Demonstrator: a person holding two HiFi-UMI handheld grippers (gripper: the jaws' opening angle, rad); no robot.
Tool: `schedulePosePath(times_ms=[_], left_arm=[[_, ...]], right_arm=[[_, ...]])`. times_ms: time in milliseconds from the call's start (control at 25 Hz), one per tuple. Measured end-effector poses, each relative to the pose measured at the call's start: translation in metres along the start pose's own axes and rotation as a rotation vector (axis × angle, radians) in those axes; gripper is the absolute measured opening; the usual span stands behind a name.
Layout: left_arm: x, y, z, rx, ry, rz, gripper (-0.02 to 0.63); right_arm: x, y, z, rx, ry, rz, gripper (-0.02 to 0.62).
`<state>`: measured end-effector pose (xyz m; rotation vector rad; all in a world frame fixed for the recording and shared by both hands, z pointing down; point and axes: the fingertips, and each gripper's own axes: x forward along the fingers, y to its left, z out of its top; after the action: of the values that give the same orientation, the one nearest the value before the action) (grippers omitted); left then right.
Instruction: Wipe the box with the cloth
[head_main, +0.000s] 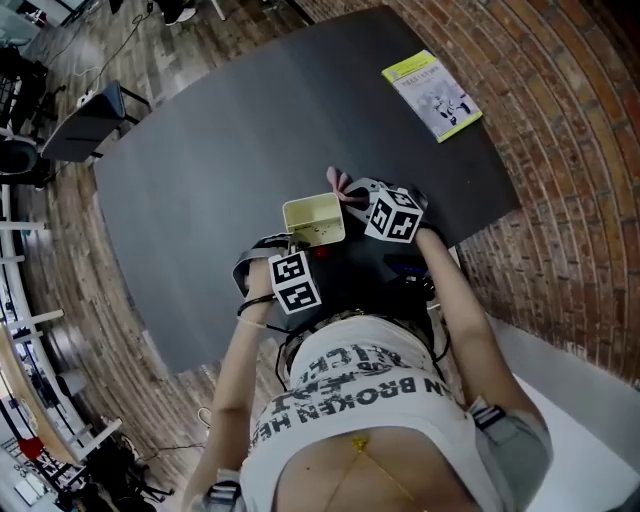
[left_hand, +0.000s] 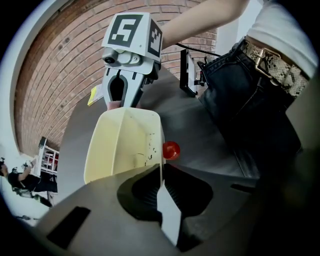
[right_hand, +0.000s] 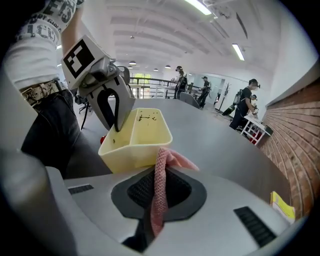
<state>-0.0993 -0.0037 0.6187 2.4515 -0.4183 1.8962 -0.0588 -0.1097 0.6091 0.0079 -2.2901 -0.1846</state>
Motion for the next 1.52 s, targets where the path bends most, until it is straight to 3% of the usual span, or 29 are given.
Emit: schedulePosePath(times_ms=[480, 960, 1320, 1520], left_arm=[[0.0, 0.002, -0.001, -0.012, 0.006, 0.002, 0.029], [0.004, 0.001, -0.001, -0.034, 0.022, 0.007, 0.029], [0.011, 0.005, 0.015, -0.298, 0.066, 0.06, 0.029], [0.011, 0.009, 0.021, -0.388, 0.064, 0.1, 0.029]], right_arm=[[-0.001, 0.034, -0.001, -0.007, 0.004, 0.05, 0.017], [-0.007, 0.071, -0.006, 0.087, -0.029, 0.023, 0.017], [-0.013, 0.055, -0.015, 0.214, -0.009, -0.116, 0.017], [-0.016, 0.062, -0.012, 0.262, -0.024, -0.088, 0.017]])
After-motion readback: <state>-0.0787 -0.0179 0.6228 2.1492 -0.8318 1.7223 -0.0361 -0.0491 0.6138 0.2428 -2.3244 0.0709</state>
